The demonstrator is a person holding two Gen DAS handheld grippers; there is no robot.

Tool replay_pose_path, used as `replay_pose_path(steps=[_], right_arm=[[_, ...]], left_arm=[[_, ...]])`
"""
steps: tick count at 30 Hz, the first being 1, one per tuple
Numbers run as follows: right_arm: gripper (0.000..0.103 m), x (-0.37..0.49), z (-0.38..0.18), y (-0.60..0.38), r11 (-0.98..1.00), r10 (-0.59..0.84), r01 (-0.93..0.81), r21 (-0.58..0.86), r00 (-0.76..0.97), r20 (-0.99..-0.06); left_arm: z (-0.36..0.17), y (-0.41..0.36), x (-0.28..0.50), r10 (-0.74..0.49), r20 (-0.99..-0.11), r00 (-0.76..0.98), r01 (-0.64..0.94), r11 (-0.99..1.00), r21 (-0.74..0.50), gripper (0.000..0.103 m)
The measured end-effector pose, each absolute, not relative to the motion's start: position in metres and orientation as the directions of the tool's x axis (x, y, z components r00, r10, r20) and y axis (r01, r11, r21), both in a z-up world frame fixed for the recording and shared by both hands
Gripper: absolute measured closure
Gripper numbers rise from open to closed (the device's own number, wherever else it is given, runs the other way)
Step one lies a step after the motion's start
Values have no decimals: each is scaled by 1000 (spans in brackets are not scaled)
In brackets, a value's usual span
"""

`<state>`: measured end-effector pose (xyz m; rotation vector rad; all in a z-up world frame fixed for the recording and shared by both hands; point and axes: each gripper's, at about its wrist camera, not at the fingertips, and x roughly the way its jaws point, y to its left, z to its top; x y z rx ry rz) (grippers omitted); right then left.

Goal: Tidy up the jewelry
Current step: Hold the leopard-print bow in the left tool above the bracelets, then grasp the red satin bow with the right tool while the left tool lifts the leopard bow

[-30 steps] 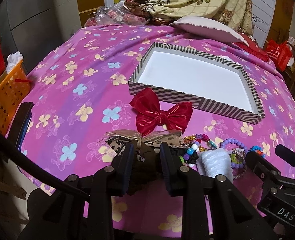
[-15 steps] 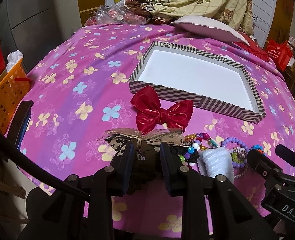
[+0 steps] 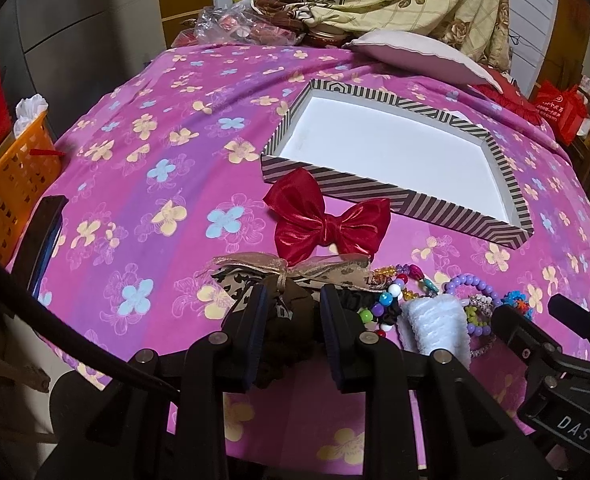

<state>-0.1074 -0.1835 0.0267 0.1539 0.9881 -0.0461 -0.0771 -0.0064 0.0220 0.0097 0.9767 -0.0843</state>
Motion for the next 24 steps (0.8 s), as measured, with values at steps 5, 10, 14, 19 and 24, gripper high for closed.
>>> replay_pose_path(steps=[5, 10, 14, 19, 24], right_arm=[[11, -107, 26, -183, 988, 31, 108, 108, 549, -835], [11, -107, 27, -183, 988, 31, 108, 108, 549, -835], [11, -107, 24, -181, 989, 34, 100, 106, 547, -837], [11, -106, 22, -180, 990, 39, 92, 106, 541, -840], [11, -105, 22, -181, 990, 49, 85, 111, 538, -842]], left_arm=[[21, -5, -76, -67, -831, 552, 71, 997, -33, 70], [20, -5, -76, -67, -832, 550, 69, 997, -35, 70], [20, -4, -76, -67, -834, 548, 66, 997, -37, 70], [18, -3, -75, -66, -837, 543, 64, 997, -37, 70], [17, 0, -73, -67, -841, 538, 59, 997, -42, 70]])
